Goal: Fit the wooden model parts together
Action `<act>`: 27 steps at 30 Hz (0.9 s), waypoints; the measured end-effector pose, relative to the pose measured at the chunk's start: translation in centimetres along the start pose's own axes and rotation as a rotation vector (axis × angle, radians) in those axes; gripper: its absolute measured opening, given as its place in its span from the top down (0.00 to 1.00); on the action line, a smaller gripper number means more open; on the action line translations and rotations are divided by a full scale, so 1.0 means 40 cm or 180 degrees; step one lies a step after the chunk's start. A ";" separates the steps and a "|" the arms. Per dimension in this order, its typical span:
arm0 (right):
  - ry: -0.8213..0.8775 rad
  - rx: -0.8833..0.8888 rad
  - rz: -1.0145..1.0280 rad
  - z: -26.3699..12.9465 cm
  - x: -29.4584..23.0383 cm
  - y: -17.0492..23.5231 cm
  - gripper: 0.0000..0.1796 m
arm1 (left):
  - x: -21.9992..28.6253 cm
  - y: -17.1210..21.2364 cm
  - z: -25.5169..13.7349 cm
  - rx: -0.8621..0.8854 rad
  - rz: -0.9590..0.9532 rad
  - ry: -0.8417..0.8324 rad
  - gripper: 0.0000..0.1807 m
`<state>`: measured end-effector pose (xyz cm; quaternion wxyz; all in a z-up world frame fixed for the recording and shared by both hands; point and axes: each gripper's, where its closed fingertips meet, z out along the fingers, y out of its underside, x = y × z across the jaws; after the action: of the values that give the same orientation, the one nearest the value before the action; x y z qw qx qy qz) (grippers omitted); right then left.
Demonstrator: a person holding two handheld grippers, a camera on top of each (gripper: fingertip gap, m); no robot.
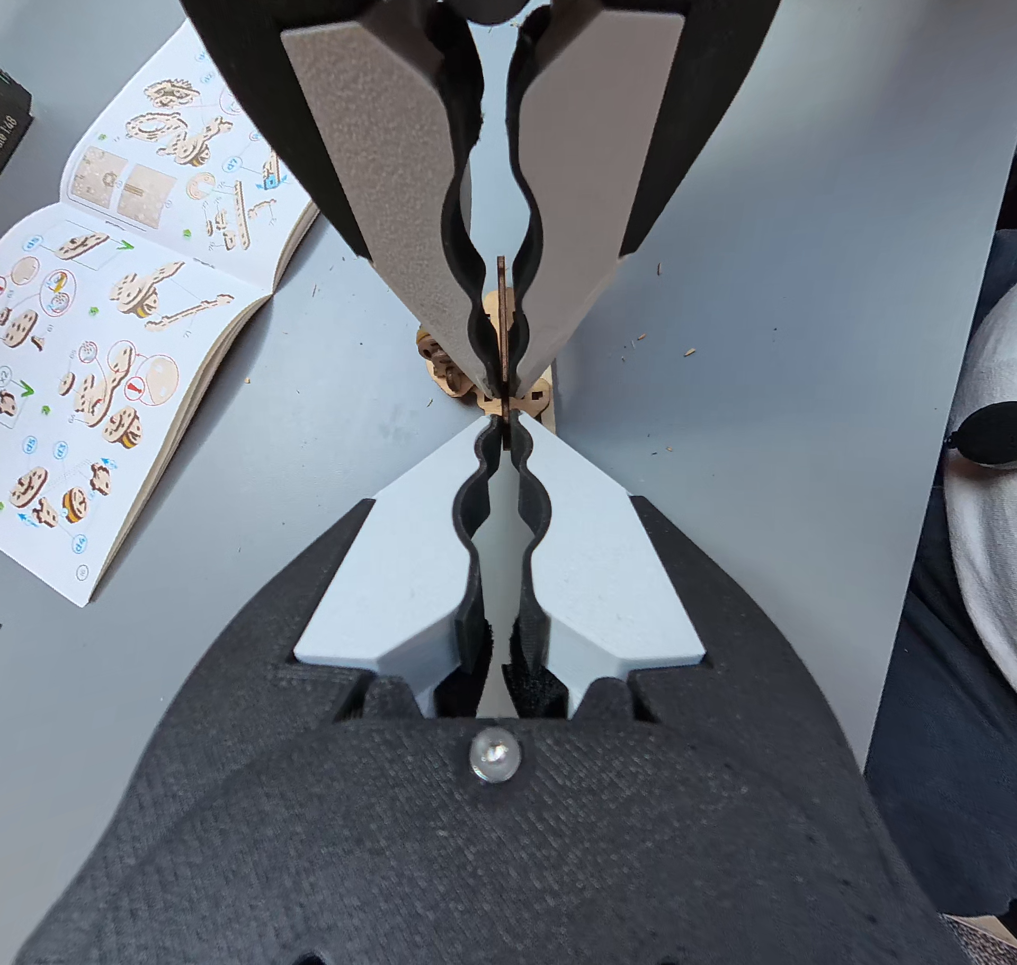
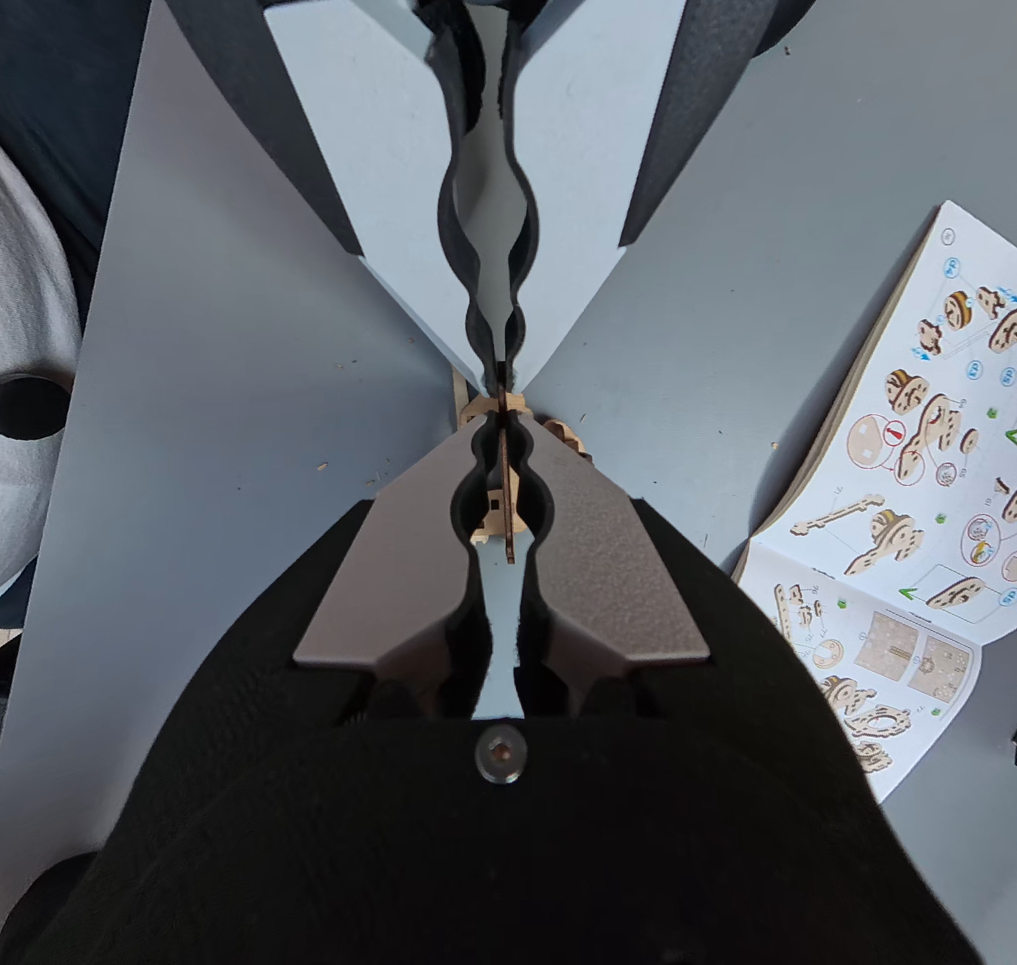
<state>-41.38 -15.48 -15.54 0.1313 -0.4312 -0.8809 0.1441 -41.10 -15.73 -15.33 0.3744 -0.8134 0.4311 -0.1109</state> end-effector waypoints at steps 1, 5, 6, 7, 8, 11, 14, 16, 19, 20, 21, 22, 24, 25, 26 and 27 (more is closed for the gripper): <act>-0.0002 -0.0007 0.0003 0.000 -0.002 0.001 0.99 | 0.002 0.000 0.000 0.0005 0.0007 0.0005 0.99; -0.0048 -0.0018 0.0019 0.003 -0.009 0.002 0.99 | 0.009 0.000 0.002 0.0018 -0.0004 0.0036 0.99; -0.0034 -0.0019 -0.0002 0.002 -0.008 0.002 0.99 | 0.008 0.000 0.001 0.0021 0.0011 0.0018 0.99; -0.0006 -0.0020 -0.0031 0.001 -0.005 0.001 0.99 | 0.005 -0.001 0.001 0.0022 0.0031 -0.0011 0.99; 0.0021 -0.0015 -0.0037 0.000 -0.001 0.001 0.99 | 0.002 -0.001 0.000 0.0020 0.0036 -0.0034 0.99; 0.0033 0.0043 0.0035 0.001 0.004 -0.001 0.98 | -0.003 0.000 0.000 0.0009 -0.0029 -0.0018 0.99; 0.0017 -0.0010 0.0085 0.012 0.009 0.012 0.98 | -0.009 0.000 0.001 -0.0013 -0.0123 0.0045 0.99; 0.0031 0.0009 0.0071 0.014 0.014 0.011 0.98 | -0.014 0.001 0.002 -0.0028 -0.0124 0.0024 0.99; 0.0002 0.0011 0.0090 0.015 0.012 0.009 0.99 | -0.013 0.002 0.001 -0.0033 -0.0175 0.0056 0.99; -0.0020 0.0012 0.0095 0.014 0.009 0.009 0.98 | -0.012 0.002 0.000 -0.0036 -0.0192 0.0074 0.99; -0.0055 0.0005 0.0099 0.013 0.006 0.008 0.96 | -0.012 0.002 0.000 -0.0034 -0.0201 0.0083 0.99; -0.0049 0.0015 0.0107 0.012 0.008 0.007 0.95 | -0.012 0.003 0.000 -0.0032 -0.0215 0.0089 0.99; -0.0030 0.0030 0.0105 0.012 0.012 0.006 0.98 | -0.012 0.004 0.000 -0.0032 -0.0233 0.0104 0.99; -0.0042 0.0056 0.0119 0.013 0.011 0.003 0.98 | -0.012 0.007 0.000 -0.0051 -0.0230 0.0105 0.99; -0.0069 0.0087 0.0161 0.013 0.010 0.001 0.98 | -0.013 0.013 0.001 -0.0099 -0.0227 0.0102 0.99; -0.0095 0.0105 0.0209 0.013 0.009 0.001 0.99 | -0.012 0.028 0.003 -0.0201 -0.0213 0.0099 0.99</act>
<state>-41.75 -15.23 -15.99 0.1204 -0.4555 -0.8657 0.1692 -42.03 -15.67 -16.12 0.3379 -0.8370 0.4128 -0.1223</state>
